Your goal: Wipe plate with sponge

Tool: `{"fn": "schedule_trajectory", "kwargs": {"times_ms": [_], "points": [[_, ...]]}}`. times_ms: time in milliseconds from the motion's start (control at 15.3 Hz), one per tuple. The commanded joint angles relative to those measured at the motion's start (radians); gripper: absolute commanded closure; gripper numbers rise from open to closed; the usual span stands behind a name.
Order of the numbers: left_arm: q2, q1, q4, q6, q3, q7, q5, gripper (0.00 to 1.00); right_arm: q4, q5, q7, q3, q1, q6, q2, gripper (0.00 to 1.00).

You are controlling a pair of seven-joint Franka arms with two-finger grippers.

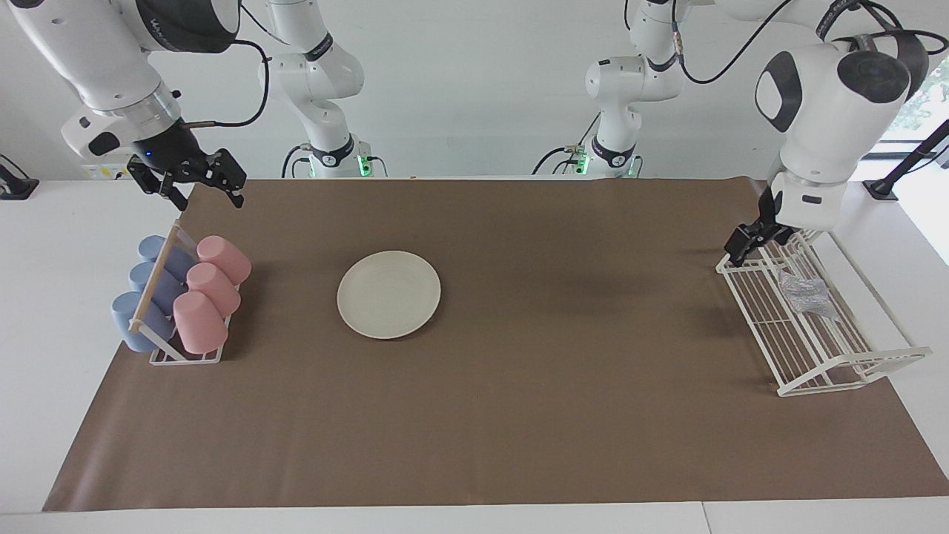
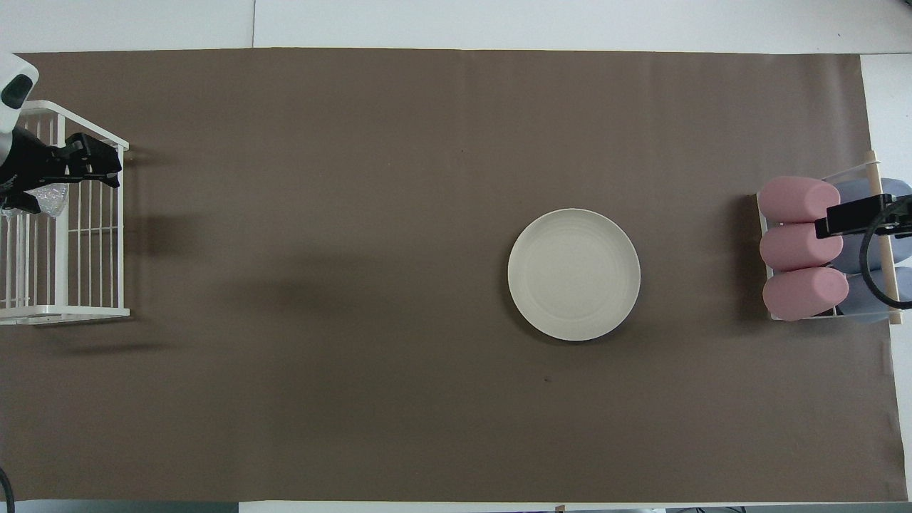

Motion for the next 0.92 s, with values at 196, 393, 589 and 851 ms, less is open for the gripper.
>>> {"fn": "schedule_trajectory", "kwargs": {"times_ms": [196,393,589,851], "points": [[-0.109,0.007,-0.019,-0.183,-0.005,0.154,-0.141,0.00,-0.001,-0.008,-0.012,0.012,-0.016,-0.004,-0.010,0.00],[-0.129,-0.004,-0.056,-0.211,0.001,0.194,-0.149,0.00,0.010,-0.017,-0.021,0.012,-0.011,-0.001,-0.007,0.00],[-0.134,-0.002,-0.053,-0.188,0.003,0.185,-0.149,0.00,0.027,-0.022,-0.027,0.020,-0.004,0.005,-0.007,0.00],[-0.126,-0.003,-0.016,-0.148,0.006,0.187,-0.149,0.00,0.030,-0.023,-0.061,0.020,-0.002,-0.008,-0.004,0.00]]}}
